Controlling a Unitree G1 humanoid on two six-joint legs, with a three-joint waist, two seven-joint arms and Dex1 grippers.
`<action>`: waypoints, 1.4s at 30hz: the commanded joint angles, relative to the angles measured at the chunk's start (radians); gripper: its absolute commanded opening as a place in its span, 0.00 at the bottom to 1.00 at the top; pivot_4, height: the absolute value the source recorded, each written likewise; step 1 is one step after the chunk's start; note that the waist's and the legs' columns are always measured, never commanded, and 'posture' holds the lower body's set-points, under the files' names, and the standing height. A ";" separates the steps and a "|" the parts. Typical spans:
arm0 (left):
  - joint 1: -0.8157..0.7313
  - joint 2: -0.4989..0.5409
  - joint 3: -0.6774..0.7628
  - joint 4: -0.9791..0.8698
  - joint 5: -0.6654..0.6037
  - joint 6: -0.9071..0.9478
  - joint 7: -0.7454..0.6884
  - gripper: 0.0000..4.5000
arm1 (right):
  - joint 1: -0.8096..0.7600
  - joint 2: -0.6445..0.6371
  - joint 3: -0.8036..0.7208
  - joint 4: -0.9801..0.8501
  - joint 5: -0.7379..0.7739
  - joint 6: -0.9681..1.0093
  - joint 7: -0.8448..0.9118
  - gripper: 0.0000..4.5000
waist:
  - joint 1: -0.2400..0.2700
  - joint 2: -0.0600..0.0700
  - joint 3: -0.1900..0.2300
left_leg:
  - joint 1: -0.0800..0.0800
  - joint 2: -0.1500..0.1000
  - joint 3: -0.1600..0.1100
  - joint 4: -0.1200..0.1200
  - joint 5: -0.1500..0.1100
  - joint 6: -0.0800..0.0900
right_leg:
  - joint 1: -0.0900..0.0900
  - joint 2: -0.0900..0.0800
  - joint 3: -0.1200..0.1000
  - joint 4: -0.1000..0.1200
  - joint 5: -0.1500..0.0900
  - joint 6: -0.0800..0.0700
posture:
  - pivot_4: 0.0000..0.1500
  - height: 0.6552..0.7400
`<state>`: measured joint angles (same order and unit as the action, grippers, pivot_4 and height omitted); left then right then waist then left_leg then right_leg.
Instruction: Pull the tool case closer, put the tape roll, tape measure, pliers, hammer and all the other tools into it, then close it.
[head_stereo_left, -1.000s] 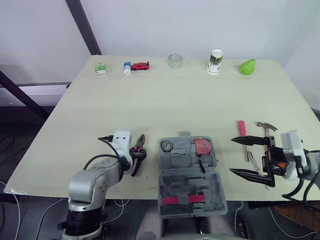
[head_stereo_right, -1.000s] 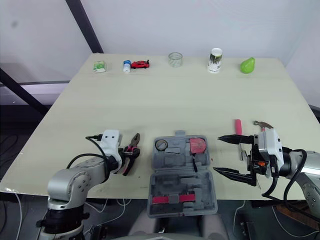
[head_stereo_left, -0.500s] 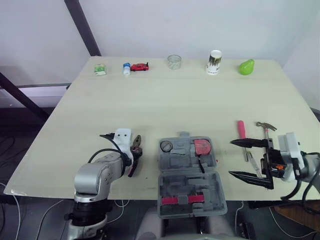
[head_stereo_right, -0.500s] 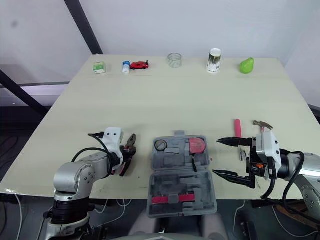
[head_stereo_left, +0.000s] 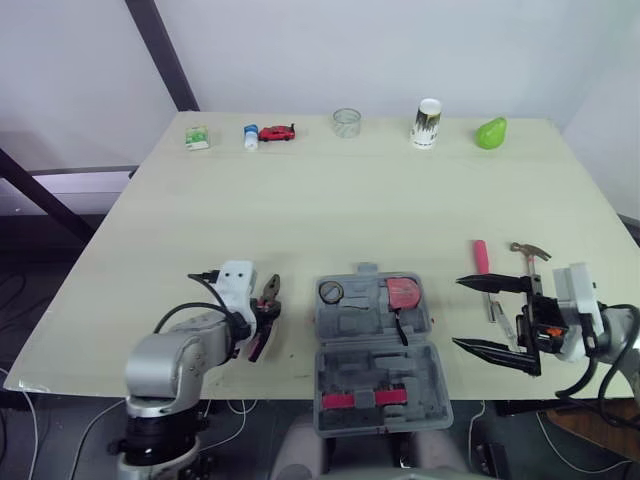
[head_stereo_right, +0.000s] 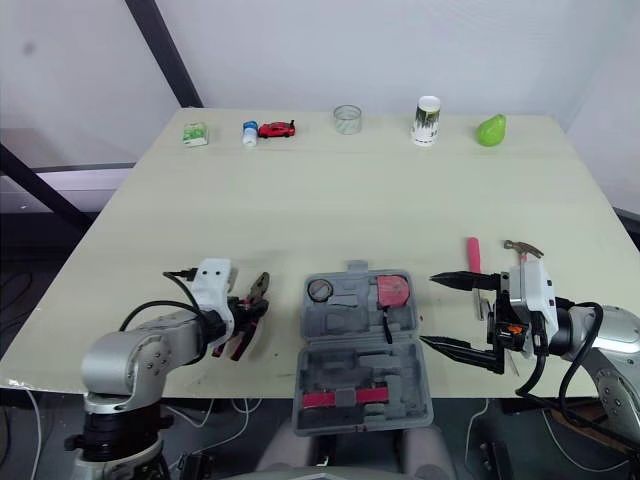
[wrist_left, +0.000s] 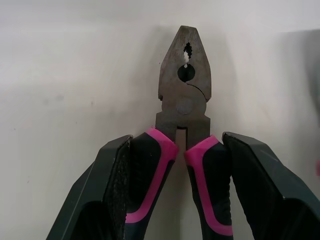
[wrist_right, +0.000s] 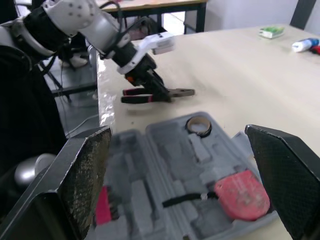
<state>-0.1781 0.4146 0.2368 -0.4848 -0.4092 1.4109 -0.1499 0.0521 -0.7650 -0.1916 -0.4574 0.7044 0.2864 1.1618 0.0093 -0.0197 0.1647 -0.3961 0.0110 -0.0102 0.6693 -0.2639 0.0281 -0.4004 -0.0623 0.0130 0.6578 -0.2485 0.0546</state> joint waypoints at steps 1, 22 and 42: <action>-0.049 0.130 0.084 -0.057 -0.093 0.004 -0.155 0.54 | -0.045 0.019 0.015 -0.022 0.015 0.010 -0.030 1.00 | 0.001 -0.001 0.000 | 0.000 0.000 0.000 0.000 0.000 0.000 | 0.000 0.000 0.000 0.000 0.000 0.000 | 1.00 1.00; -0.748 0.542 -0.614 0.483 0.127 -0.806 -1.252 0.54 | -0.719 0.118 0.495 0.055 -0.203 0.568 -0.326 1.00 | 0.002 -0.002 0.006 | -0.019 -0.001 0.003 0.005 0.001 -0.001 | -0.016 0.001 -0.004 0.003 0.000 0.000 | 1.00 1.00; -0.887 0.372 -0.706 0.746 0.363 -1.114 -1.450 0.54 | -0.941 0.361 0.632 0.293 -0.340 0.700 -0.390 1.00 | -0.027 -0.002 0.008 | -0.020 -0.001 0.001 0.006 0.001 -0.001 | -0.018 0.001 -0.004 0.005 0.000 0.000 | 1.00 1.00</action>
<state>-1.0374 0.7858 -0.4851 0.2836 -0.0418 0.3128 -1.5492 -0.8588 -0.4114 0.4452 -0.1516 0.3732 0.9936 0.7754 -0.0177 -0.0219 0.1723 -0.4164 0.0098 -0.0098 0.6751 -0.2627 0.0271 -0.4189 -0.0611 0.0091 0.6636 -0.2483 0.0550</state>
